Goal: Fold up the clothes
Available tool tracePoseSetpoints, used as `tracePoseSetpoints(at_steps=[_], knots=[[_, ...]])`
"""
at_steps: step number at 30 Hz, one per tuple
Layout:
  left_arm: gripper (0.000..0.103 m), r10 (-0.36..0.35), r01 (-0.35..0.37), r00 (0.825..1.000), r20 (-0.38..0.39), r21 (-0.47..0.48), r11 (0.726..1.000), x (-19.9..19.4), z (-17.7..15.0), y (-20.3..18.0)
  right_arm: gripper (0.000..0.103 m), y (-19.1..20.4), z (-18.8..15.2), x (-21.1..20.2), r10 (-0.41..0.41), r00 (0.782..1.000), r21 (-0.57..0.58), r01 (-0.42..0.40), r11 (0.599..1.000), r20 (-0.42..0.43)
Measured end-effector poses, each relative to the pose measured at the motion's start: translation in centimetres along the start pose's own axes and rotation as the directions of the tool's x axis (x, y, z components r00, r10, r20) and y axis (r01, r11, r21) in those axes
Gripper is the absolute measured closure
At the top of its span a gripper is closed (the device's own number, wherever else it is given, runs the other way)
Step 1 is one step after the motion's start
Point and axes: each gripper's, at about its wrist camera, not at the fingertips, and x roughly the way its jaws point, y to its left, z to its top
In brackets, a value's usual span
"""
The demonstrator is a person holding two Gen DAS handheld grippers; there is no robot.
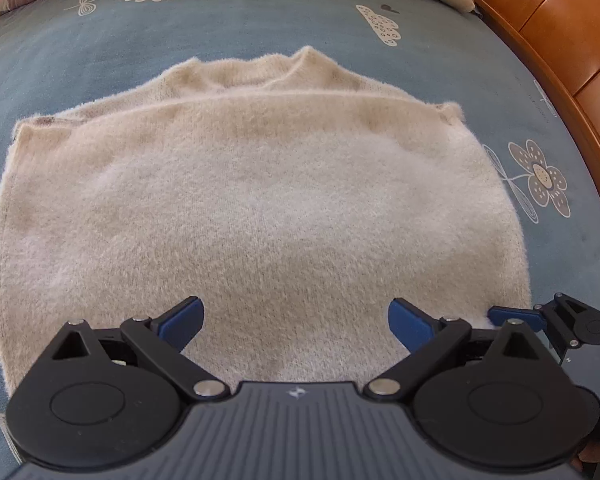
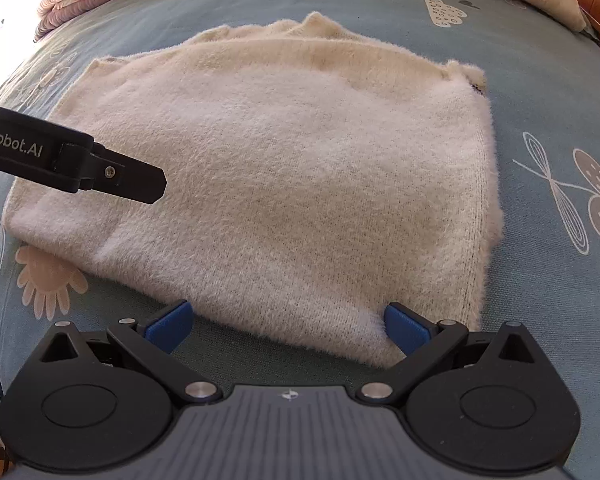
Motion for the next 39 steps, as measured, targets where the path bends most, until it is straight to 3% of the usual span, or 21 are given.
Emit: tracePoseSetpoints(at_steps=[8,14,21,27,33,39], knots=[[0.005,0.002,-0.009,0.992,0.125,0.058,0.998,1.7,4.0,-1.1,0.000,0.3,0.0,0.7,-0.022,1.000,0.003,0.022,1.000,-0.008],[0.005,0.023,-0.030,0.996,0.082,0.083,0.996,4.2,3.8,-1.5,0.000,0.8,-0.2,1.1,-0.051,0.999,-0.014,0.051,0.999,0.001],[0.005,0.014,-0.023,0.996,0.093,0.098,0.995,2.9,3.8,-1.1,0.000,0.4,-0.1,0.5,-0.036,0.999,0.015,0.036,0.999,0.018],[0.005,0.068,-0.075,0.992,0.103,0.069,0.995,2.5,4.5,0.3,0.000,-0.4,0.7,-1.8,-0.027,0.992,0.057,0.020,0.998,0.122],[0.005,0.110,-0.114,0.989,0.095,0.043,0.993,2.2,4.4,2.0,0.000,-2.1,3.1,-2.3,-0.077,0.977,0.045,0.070,0.997,0.197],[0.005,0.127,-0.127,0.991,0.044,-0.007,0.992,2.9,3.6,4.0,0.000,-4.1,4.5,0.5,-0.085,0.989,0.095,0.073,0.993,0.123]])
